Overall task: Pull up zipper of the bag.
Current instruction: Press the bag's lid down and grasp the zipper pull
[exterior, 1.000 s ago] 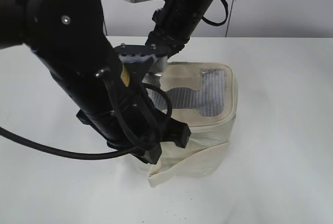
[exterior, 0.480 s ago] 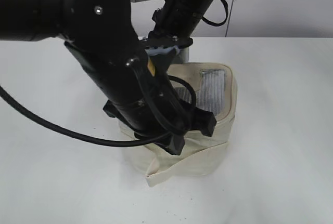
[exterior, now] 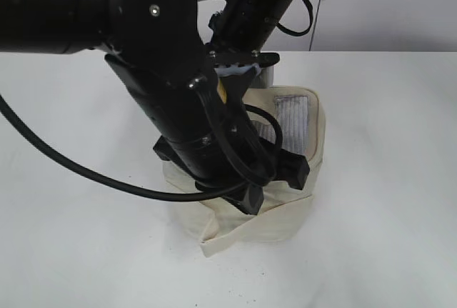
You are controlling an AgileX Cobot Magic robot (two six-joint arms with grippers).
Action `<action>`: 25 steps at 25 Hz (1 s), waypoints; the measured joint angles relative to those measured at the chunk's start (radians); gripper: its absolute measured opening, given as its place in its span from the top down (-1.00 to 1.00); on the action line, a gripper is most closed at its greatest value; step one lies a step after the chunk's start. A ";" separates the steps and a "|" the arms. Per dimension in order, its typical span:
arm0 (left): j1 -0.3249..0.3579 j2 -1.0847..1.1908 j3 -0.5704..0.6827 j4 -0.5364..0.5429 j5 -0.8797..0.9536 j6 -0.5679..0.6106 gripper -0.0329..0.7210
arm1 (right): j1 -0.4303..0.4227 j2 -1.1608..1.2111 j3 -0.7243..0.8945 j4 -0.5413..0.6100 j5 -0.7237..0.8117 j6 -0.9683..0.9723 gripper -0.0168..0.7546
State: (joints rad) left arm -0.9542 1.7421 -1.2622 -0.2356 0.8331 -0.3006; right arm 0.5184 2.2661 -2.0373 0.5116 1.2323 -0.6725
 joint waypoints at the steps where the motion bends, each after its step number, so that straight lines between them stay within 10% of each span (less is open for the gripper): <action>1: -0.003 0.001 0.000 0.000 -0.002 0.004 0.92 | 0.000 0.000 0.000 0.000 0.000 0.000 0.82; 19: -0.048 0.047 -0.050 -0.005 0.078 0.080 0.91 | 0.000 0.000 0.000 0.001 0.000 0.001 0.82; 25: -0.048 -0.012 -0.050 0.181 0.164 0.013 0.35 | 0.000 0.000 0.000 0.001 0.000 0.026 0.80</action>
State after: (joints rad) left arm -1.0018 1.7301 -1.3126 -0.0543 0.9969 -0.2879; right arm 0.5184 2.2661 -2.0373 0.5128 1.2323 -0.6466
